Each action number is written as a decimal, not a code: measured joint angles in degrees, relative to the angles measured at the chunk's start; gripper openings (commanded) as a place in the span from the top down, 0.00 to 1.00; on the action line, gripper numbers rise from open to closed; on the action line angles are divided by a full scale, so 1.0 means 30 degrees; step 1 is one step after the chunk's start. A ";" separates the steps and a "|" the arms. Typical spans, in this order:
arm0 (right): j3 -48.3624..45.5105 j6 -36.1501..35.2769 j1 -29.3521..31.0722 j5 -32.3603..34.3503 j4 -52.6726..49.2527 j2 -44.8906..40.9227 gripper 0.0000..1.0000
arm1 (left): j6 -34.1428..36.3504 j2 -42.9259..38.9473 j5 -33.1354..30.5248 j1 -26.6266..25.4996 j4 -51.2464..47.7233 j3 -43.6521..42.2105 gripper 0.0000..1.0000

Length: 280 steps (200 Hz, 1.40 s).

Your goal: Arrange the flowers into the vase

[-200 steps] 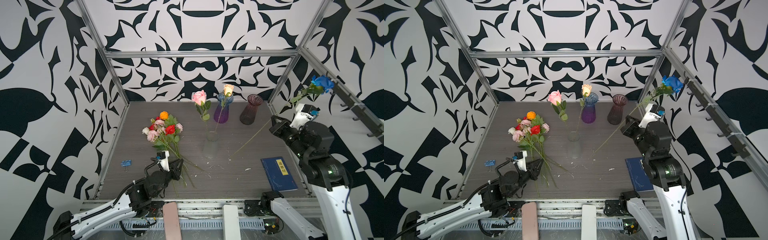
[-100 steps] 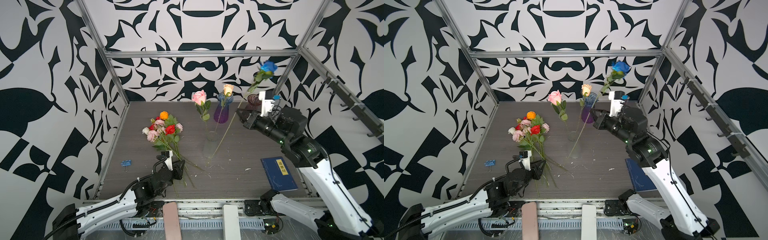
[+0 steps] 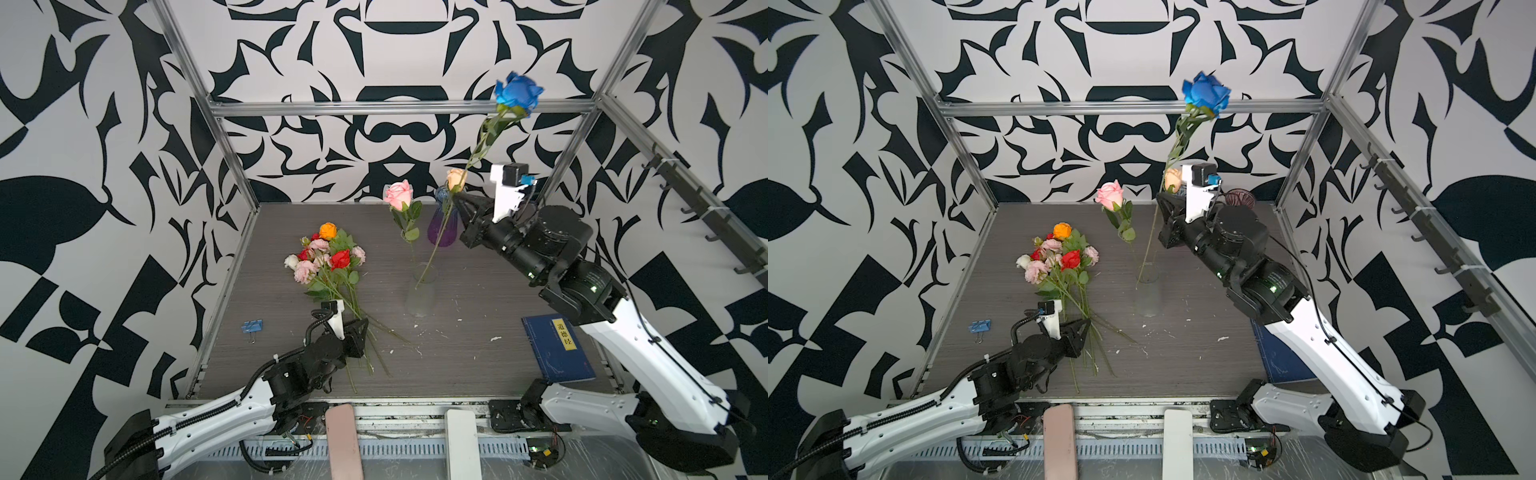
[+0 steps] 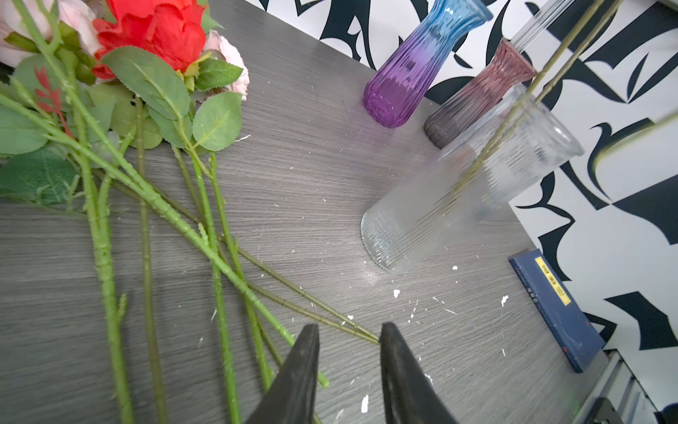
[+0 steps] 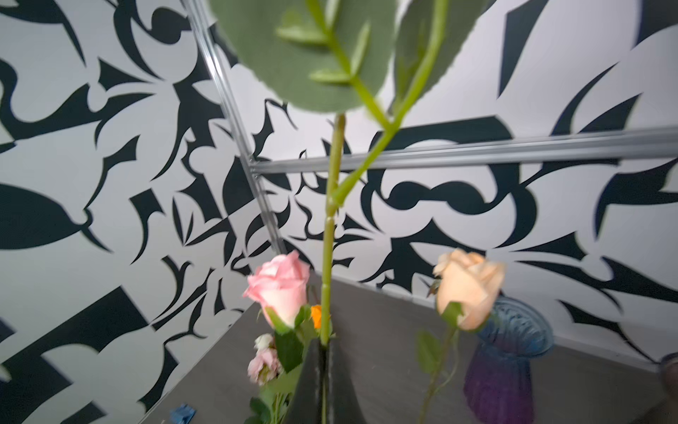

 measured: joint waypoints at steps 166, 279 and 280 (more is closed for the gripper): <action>-0.0998 -0.1457 -0.0015 0.2747 0.1064 0.0838 1.00 | -0.0095 -0.0583 0.0175 0.0131 0.0095 0.0000 0.68; -0.2120 0.0605 -0.0015 0.2514 -0.0335 0.2499 0.63 | -0.0335 -0.0838 0.0182 0.0211 0.0095 -0.0007 0.68; -0.2076 0.0532 -0.0015 0.2506 -0.0401 0.2550 0.62 | -0.0335 -0.0838 0.0182 0.0211 0.0087 -0.0007 0.68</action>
